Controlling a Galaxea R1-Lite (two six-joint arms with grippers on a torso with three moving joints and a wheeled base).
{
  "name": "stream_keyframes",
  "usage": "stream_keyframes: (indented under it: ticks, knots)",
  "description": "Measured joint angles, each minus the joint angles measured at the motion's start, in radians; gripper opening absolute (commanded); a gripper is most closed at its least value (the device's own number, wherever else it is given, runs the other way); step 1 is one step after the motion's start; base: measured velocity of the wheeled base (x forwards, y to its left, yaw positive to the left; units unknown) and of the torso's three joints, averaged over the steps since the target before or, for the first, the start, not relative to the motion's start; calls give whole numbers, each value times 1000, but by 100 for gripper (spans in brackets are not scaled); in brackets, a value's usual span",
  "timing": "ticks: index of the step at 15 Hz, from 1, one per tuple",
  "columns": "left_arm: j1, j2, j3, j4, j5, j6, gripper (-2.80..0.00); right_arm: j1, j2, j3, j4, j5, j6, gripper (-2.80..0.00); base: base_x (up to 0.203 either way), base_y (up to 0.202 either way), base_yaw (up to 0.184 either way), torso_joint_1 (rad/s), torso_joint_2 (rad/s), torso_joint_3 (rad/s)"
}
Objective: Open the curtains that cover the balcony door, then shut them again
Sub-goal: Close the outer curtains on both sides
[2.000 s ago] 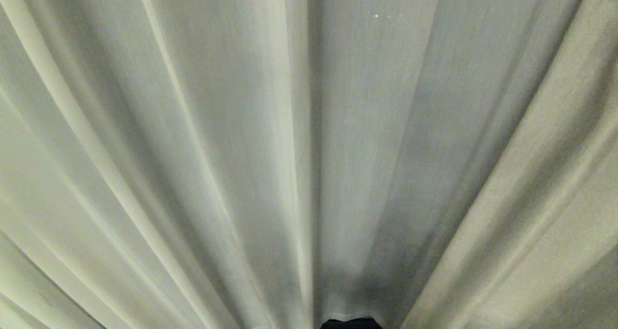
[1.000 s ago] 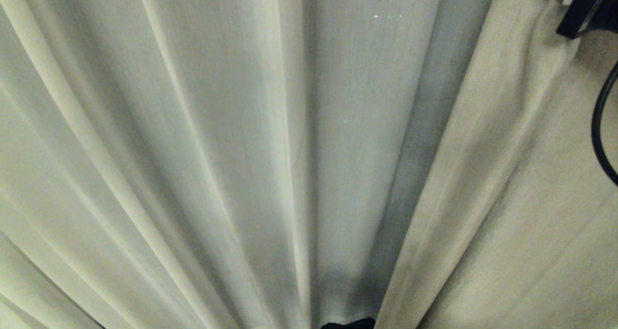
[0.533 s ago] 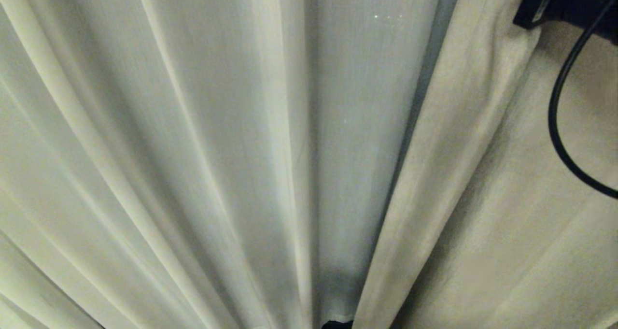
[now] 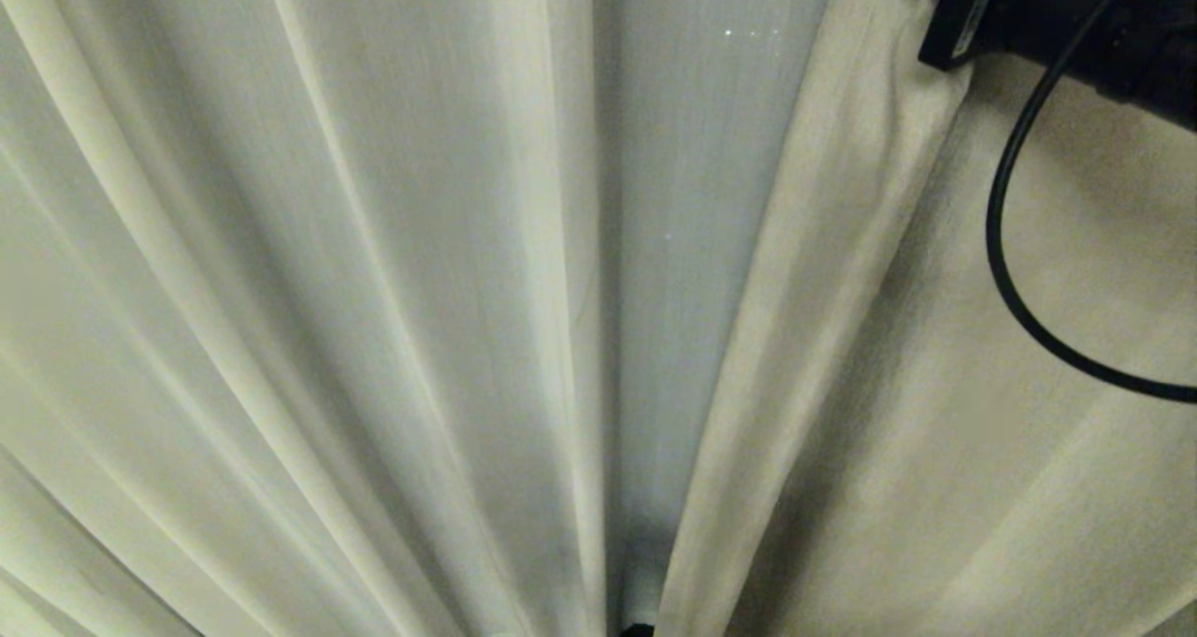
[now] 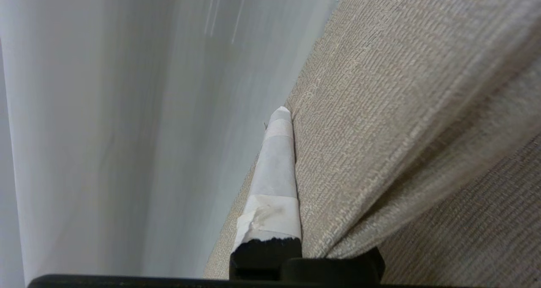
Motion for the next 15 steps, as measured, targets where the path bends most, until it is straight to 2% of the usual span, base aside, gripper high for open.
stream_keyframes:
  ticks: [10, 15]
  knots:
    - [0, 0, 0, 0, 0, -1, -280, 7, 21, -4, 15, 0, 1, -280, 0, 0, 0, 0, 0, 0]
    - [0, 0, 0, 0, 0, -1, -280, 4, -8, 37, 1, -91, 5, -280, 0, 0, 0, 0, 0, 0]
